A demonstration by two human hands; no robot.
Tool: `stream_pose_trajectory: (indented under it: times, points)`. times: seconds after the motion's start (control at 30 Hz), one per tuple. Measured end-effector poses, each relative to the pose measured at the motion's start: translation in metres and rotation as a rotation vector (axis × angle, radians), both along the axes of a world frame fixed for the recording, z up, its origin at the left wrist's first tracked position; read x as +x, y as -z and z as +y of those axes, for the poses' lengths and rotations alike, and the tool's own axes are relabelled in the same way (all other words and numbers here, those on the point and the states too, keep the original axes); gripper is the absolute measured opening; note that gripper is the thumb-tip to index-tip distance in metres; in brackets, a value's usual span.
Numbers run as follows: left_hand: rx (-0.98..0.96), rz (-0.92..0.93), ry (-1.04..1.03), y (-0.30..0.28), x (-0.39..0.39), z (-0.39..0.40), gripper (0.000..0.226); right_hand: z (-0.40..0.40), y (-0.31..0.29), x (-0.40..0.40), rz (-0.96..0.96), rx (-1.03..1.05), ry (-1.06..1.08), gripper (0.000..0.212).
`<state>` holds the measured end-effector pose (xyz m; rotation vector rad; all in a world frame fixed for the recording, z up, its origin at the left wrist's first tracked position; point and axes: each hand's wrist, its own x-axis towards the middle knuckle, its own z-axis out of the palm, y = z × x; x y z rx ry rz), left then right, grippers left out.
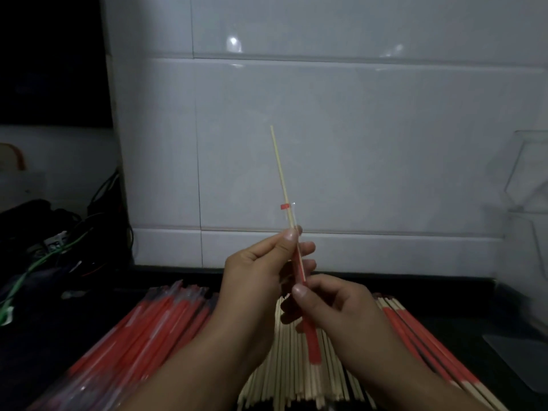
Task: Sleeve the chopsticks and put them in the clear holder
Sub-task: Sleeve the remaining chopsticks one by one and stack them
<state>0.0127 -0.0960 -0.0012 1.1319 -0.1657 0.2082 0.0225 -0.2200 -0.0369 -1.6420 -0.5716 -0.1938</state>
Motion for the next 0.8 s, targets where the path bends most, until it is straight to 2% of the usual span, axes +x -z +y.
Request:
stream_pose_trajectory:
  times: [0.13, 0.2, 0.27, 0.37, 0.43, 0.5, 0.57, 0.63, 0.8]
  points:
    - [-0.013, -0.027, 0.019, -0.001, 0.000, 0.000, 0.023, -0.004, -0.002, 0.001, -0.100, -0.128, 0.025, 0.019]
    - [0.044, -0.071, -0.011, -0.002, -0.001, 0.002, 0.022, -0.008, -0.009, -0.004, -0.084, -0.211, -0.048, 0.012]
    - [0.184, -0.173, -0.091, -0.004, -0.001, 0.006, 0.019, -0.016, -0.019, -0.005, -0.129, -0.192, 0.007, 0.017]
    - [0.584, -0.280, -0.079, -0.006, 0.000, 0.015, 0.017, -0.039, -0.033, 0.010, -0.182, 0.111, 0.260, 0.018]
    - [0.794, -0.230, 0.011, -0.004, 0.002, 0.018, 0.018, -0.055, -0.042, 0.018, -0.200, 0.317, 0.331, 0.028]
    - [0.910, -0.183, 0.038, 0.000, 0.004, 0.018, 0.018, -0.068, -0.047, 0.021, -0.225, 0.422, 0.350, 0.041]
    - [0.964, -0.174, 0.030, 0.004, 0.007, 0.017, 0.019, -0.079, -0.048, 0.024, -0.214, 0.431, 0.363, 0.046]
    - [0.977, -0.172, 0.020, 0.007, 0.009, 0.016, 0.018, -0.082, -0.047, 0.026, -0.184, 0.391, 0.374, 0.042]
    - [0.972, -0.194, 0.007, 0.009, 0.013, 0.019, 0.017, -0.067, -0.038, 0.020, -0.133, 0.190, 0.305, 0.033]
